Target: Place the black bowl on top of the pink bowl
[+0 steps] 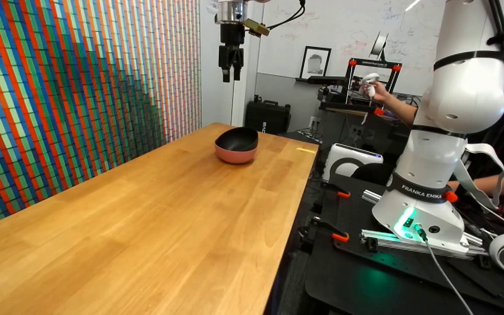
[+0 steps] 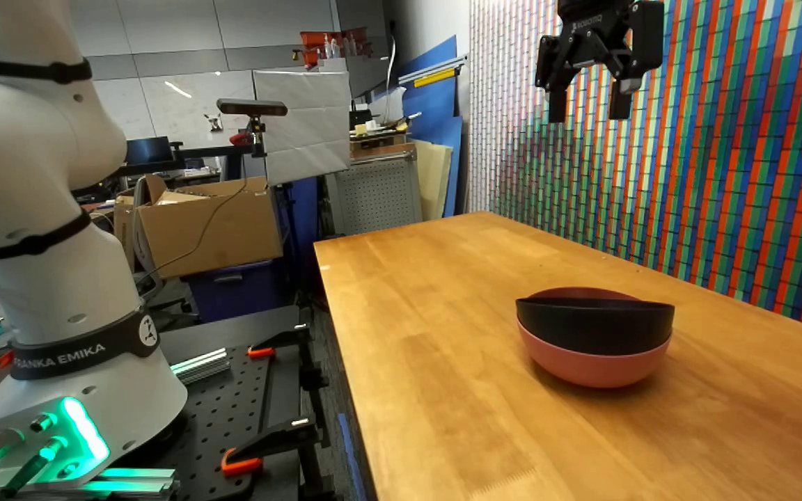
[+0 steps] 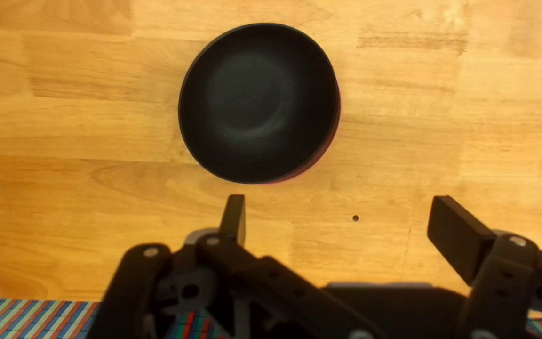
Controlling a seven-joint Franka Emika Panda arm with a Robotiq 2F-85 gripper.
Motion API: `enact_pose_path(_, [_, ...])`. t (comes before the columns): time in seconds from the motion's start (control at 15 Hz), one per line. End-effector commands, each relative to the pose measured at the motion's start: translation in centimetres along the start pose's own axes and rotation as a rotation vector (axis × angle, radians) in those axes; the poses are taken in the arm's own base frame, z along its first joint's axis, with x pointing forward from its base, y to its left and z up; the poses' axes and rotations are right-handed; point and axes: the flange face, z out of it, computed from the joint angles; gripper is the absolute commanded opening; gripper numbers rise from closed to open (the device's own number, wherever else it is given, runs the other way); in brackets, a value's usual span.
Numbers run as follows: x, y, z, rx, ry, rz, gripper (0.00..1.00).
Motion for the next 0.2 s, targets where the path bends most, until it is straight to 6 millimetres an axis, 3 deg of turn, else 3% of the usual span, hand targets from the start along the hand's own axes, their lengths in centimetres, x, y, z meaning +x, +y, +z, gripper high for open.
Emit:
enact_pose_path(0.0, [0.05,0.01,-0.02,0.001,-0.004,0.0,1.0])
enact_pose_path(0.13, [0.15,0.03,0.09,0.001,-0.007,0.0,1.0])
